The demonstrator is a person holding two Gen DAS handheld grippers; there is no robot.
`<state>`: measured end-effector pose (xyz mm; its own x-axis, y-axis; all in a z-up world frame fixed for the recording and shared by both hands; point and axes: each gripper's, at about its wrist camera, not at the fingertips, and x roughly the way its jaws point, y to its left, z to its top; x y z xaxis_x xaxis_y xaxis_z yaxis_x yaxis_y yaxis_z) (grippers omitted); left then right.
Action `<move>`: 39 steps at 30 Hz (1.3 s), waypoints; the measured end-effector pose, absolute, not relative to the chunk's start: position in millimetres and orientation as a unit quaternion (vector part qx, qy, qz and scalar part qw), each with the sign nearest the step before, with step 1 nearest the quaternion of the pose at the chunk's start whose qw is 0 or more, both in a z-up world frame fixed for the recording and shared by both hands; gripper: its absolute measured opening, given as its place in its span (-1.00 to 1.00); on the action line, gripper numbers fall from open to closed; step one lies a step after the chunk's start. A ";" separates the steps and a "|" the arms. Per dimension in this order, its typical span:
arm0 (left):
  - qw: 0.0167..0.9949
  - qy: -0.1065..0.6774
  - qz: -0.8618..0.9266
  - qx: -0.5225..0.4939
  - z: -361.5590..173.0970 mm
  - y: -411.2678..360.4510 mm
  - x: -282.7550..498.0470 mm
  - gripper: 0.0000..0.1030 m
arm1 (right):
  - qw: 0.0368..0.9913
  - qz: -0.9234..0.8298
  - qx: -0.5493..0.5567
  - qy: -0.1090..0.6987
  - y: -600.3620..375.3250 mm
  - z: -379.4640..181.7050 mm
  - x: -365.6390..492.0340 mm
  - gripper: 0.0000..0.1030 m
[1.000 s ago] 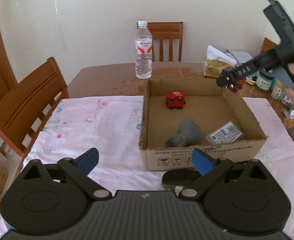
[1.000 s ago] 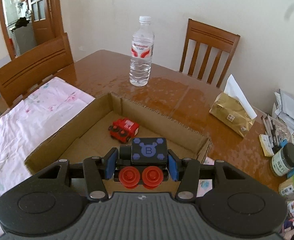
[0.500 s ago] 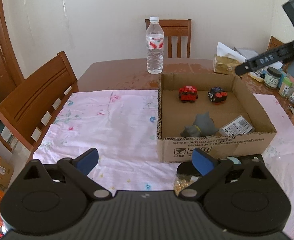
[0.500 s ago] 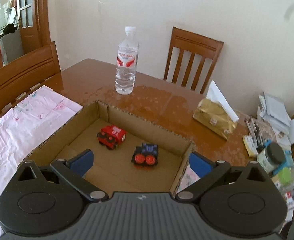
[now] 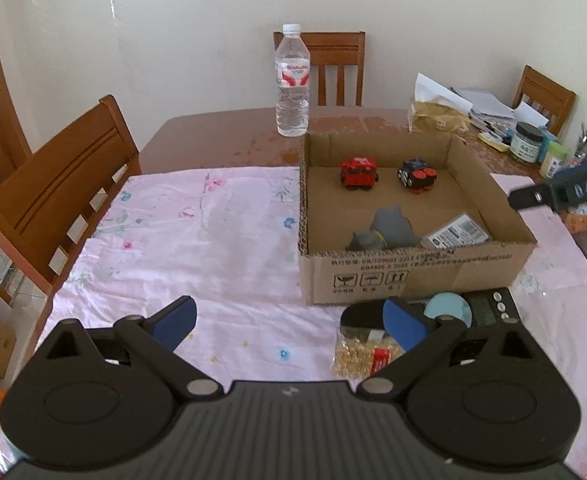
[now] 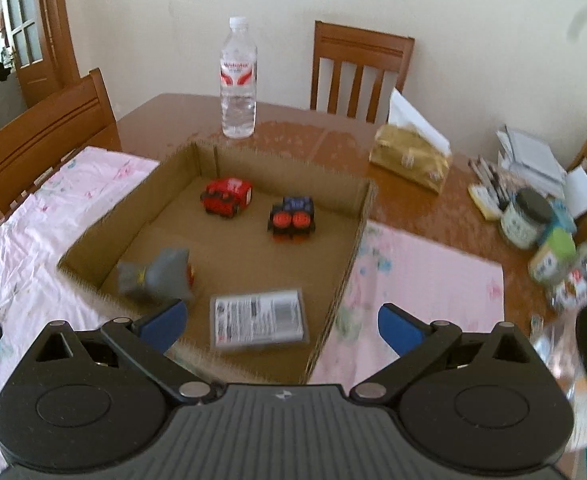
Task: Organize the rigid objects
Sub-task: 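Lower the black train into the box and open the right tool, then grasp the clear plastic jar with the right tool while the left tool grasps the gold capsule bottle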
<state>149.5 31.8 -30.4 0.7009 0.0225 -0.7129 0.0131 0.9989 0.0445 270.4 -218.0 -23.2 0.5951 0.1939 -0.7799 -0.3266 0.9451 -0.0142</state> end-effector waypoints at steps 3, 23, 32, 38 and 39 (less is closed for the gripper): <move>0.920 0.391 -0.009 0.021 -34.8 34.4 147.5 0.93 | 0.888 0.137 -0.071 0.433 -220.2 -32.2 250.5 1.00; 0.902 0.427 -0.052 0.019 -56.2 14.6 154.1 0.93 | 0.831 0.161 -0.179 0.501 -228.3 -89.1 181.9 1.00; 0.897 0.441 -0.028 0.016 -57.6 -13.1 156.9 0.93 | 0.833 0.191 -0.172 0.490 -239.0 -100.7 206.6 1.00; 0.888 0.459 -0.011 0.017 -67.1 -23.0 154.1 0.93 | 0.827 0.179 -0.151 0.511 -255.0 -116.0 225.4 1.00; 0.886 0.463 -0.010 0.017 -69.6 -23.7 153.3 0.93 | 0.824 0.180 -0.149 0.516 -256.9 -119.5 225.9 1.00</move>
<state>153.3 -23.7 -69.6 0.5716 -0.0017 -0.8205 0.0331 0.9992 0.0210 225.9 -256.9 -119.5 0.4031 0.1433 -0.9038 -0.4506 0.8907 -0.0597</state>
